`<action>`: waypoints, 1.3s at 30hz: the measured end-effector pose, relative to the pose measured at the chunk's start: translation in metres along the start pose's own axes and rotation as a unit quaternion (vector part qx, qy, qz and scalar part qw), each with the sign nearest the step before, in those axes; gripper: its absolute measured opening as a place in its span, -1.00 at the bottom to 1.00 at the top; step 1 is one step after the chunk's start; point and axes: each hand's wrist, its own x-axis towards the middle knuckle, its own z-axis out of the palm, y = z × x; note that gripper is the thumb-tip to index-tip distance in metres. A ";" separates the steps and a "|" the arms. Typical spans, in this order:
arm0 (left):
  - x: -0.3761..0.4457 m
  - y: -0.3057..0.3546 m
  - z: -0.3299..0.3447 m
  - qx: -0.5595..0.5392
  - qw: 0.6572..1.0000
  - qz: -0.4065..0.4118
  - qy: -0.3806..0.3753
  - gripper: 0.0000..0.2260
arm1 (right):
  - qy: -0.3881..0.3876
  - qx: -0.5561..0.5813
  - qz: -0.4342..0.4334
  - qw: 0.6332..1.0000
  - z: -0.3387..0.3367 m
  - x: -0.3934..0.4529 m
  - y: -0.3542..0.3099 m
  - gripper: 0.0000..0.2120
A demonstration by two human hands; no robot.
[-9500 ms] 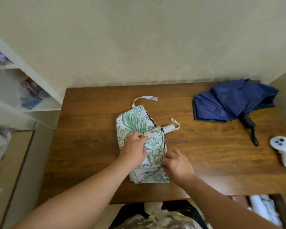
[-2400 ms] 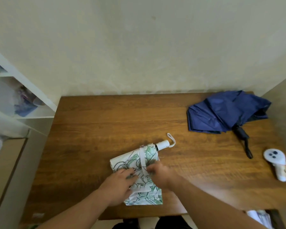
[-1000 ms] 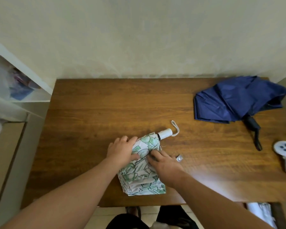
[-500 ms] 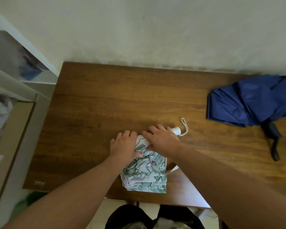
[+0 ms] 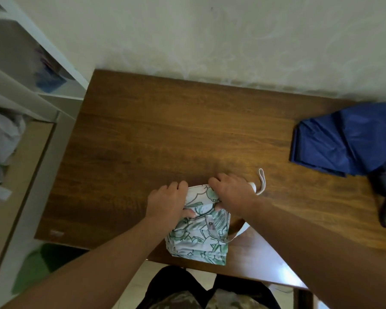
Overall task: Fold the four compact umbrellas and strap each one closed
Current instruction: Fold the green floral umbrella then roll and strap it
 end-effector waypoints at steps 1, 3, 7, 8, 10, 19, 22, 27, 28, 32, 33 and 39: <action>-0.001 0.000 0.000 0.007 1.000 0.007 -0.002 -0.32 | -0.007 0.003 0.000 1.000 0.001 -0.001 0.000 -0.38; -0.003 -0.001 0.000 0.012 1.000 0.019 -0.007 -0.33 | -0.022 0.006 0.005 1.000 0.000 -0.002 -0.001 -0.47; -0.007 -0.004 -0.007 0.005 0.999 0.026 -0.019 -0.38 | -0.025 0.020 0.008 0.999 -0.005 -0.008 -0.005 -0.69; -0.008 -0.004 -0.010 0.006 0.999 0.029 -0.022 -0.41 | -0.028 0.018 0.007 0.999 -0.008 -0.010 -0.006 -0.69; -0.010 -0.006 -0.017 0.007 0.999 0.031 -0.029 -0.45 | -0.029 0.010 0.001 1.000 -0.015 -0.014 -0.010 -0.67; -0.021 -0.036 -0.109 0.039 0.997 0.058 0.035 -0.53 | 0.035 0.003 0.031 0.999 -0.102 -0.043 -0.047 -0.60; -0.029 -0.047 -0.162 0.065 0.991 0.079 0.086 -0.55 | 0.080 -0.006 0.051 0.995 -0.148 -0.062 -0.060 -0.58; -0.044 -0.051 -0.251 0.125 0.964 0.117 0.202 -0.67 | 0.135 0.027 0.108 0.985 -0.221 -0.106 -0.074 -0.51; -0.047 -0.050 -0.267 0.136 0.957 0.125 0.222 -0.69 | 0.137 0.031 0.116 0.983 -0.235 -0.119 -0.076 -0.46; -0.066 -0.044 -0.322 0.177 0.928 0.149 0.293 -0.69 | 0.170 0.068 0.141 0.973 -0.275 -0.167 -0.078 -0.37; -0.070 -0.042 -0.333 0.181 0.920 0.157 0.309 -0.66 | 0.184 0.078 0.141 0.970 -0.281 -0.178 -0.078 -0.38; -0.090 -0.028 -0.366 0.186 0.900 0.170 0.356 -0.51 | 0.224 0.066 0.140 0.962 -0.308 -0.217 -0.077 -0.52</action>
